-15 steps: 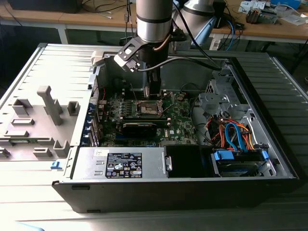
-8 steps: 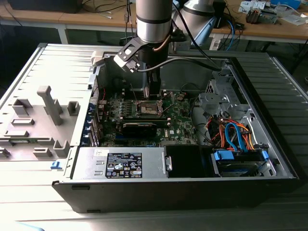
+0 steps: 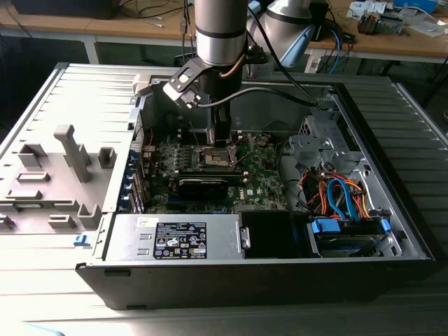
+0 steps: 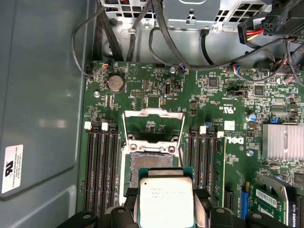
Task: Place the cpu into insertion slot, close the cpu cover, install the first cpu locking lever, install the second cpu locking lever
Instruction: 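Place the cpu into insertion slot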
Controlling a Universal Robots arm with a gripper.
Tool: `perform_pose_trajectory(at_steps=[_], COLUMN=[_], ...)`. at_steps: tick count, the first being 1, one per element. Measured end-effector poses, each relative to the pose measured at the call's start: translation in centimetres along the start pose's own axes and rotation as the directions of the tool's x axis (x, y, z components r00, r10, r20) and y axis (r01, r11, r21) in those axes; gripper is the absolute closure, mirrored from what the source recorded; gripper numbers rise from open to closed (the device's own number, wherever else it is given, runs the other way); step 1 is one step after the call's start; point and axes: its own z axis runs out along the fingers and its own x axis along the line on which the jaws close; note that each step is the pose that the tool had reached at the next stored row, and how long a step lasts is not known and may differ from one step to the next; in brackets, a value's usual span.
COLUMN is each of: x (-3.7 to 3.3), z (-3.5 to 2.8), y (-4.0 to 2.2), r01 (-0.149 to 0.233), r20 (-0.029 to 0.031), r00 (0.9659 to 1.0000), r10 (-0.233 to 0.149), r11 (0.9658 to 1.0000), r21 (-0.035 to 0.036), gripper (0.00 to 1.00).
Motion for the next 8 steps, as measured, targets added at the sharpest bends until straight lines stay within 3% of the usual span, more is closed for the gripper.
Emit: perform_pose_trajectory(at_steps=[8], x=[0.02], z=[0.12], y=[-0.1], r01=[0.0], r20=[0.0006], r00=[1.0], r10=[0.0], r11=[1.0], r21=[0.0001], gripper=[0.45])
